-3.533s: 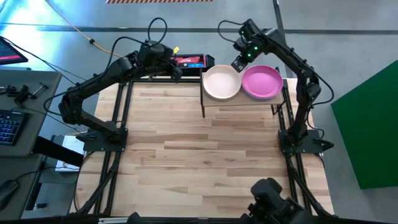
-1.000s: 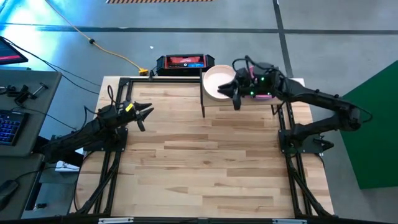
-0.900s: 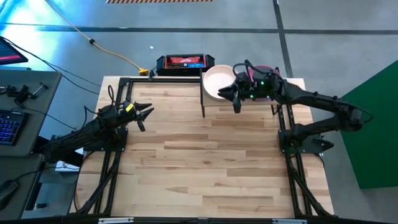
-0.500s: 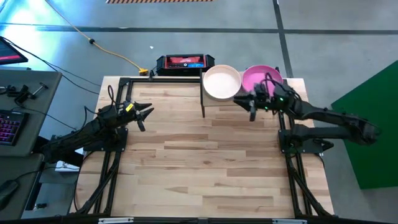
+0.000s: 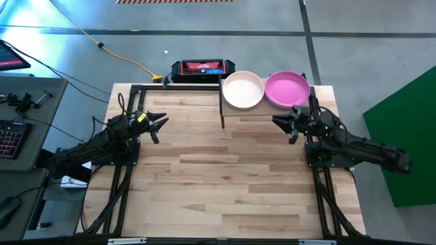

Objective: Place and stack plates onto a shelf
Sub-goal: Return to Home Position

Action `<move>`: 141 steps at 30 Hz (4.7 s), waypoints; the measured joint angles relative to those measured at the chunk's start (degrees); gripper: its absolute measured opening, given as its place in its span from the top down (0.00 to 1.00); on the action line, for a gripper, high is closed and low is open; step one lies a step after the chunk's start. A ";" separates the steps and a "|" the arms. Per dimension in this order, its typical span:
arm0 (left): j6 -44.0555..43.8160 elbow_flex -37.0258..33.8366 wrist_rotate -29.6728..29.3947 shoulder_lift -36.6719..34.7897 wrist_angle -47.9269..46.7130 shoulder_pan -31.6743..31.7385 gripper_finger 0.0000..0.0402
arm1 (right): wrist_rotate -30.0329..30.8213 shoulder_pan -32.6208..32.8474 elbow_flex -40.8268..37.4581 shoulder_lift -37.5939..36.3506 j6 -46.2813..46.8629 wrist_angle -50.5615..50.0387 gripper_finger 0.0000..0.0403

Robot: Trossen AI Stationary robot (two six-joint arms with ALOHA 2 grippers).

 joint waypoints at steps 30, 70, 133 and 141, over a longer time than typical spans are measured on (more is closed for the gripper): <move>-0.02 0.04 0.04 0.01 -0.01 0.00 0.74 | -6.71 0.00 -8.83 -12.82 -6.99 -9.27 0.84; -0.02 0.04 0.04 -0.90 0.04 -17.38 0.74 | -6.69 17.87 -8.87 -15.97 -3.02 -11.28 0.84; -0.03 0.04 0.02 -0.85 0.02 -17.55 0.74 | -6.69 17.77 -8.89 -15.97 -3.02 -11.31 0.84; -0.04 0.04 0.02 -0.85 0.02 -17.55 0.74 | -6.69 17.77 -8.89 -15.97 -3.02 -11.31 0.84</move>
